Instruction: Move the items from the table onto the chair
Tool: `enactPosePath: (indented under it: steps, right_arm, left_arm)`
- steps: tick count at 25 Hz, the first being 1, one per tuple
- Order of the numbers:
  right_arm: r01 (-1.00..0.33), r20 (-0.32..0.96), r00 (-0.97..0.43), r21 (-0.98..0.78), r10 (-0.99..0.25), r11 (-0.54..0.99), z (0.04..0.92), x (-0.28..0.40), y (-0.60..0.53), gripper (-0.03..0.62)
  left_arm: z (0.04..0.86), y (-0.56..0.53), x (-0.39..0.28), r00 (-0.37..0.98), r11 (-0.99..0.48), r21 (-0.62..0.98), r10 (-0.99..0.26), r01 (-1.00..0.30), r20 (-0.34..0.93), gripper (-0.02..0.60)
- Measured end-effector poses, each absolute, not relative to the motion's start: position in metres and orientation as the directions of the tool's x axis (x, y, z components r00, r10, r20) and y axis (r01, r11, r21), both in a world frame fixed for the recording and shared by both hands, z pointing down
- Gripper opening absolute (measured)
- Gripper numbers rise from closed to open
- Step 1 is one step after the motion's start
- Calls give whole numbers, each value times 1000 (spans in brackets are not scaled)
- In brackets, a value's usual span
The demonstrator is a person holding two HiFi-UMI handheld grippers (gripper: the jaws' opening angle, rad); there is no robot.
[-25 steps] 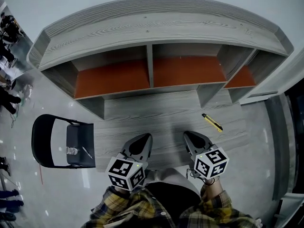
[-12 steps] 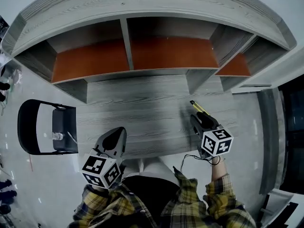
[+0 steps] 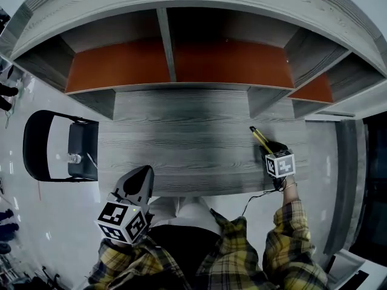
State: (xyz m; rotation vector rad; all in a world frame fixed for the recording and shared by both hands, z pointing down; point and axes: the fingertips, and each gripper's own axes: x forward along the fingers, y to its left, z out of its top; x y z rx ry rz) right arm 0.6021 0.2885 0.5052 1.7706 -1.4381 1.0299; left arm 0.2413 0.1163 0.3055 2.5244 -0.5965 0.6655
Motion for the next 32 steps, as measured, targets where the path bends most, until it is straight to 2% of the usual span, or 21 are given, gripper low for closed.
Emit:
enactPosePath:
  steps: [4,10,15,18,25,32]
  right_arm:
    - [-986,910,105,42,-401,-163,531,624,292,163]
    - [-991,945,31,-14,-326,-135,553,632,301,165]
    - [-985,936,-2,-63,-351,-163,556,632,300,161]
    - [-981,934,5,-64,-357,-181,556,634,299,130]
    - [-956,920,20,-96,-391,-275,555,632,301,126]
    - [-965,881,-76,-183,-467,-188,538,575,286,126]
  left_arm:
    - [308,115,239,781,-792,315,-296,-522,550,3]
    - [311,117,239,773,-788,314,-298,-530,559,3]
    - [315,119,243,777,-784,326,-291,-528,559,3]
    - [315,123,249,786,-791,332,-278,-513,552,3]
    - [311,129,256,801,-804,334,-269,-493,535,3]
    - [310,137,267,816,-811,341,-260,-475,517,3]
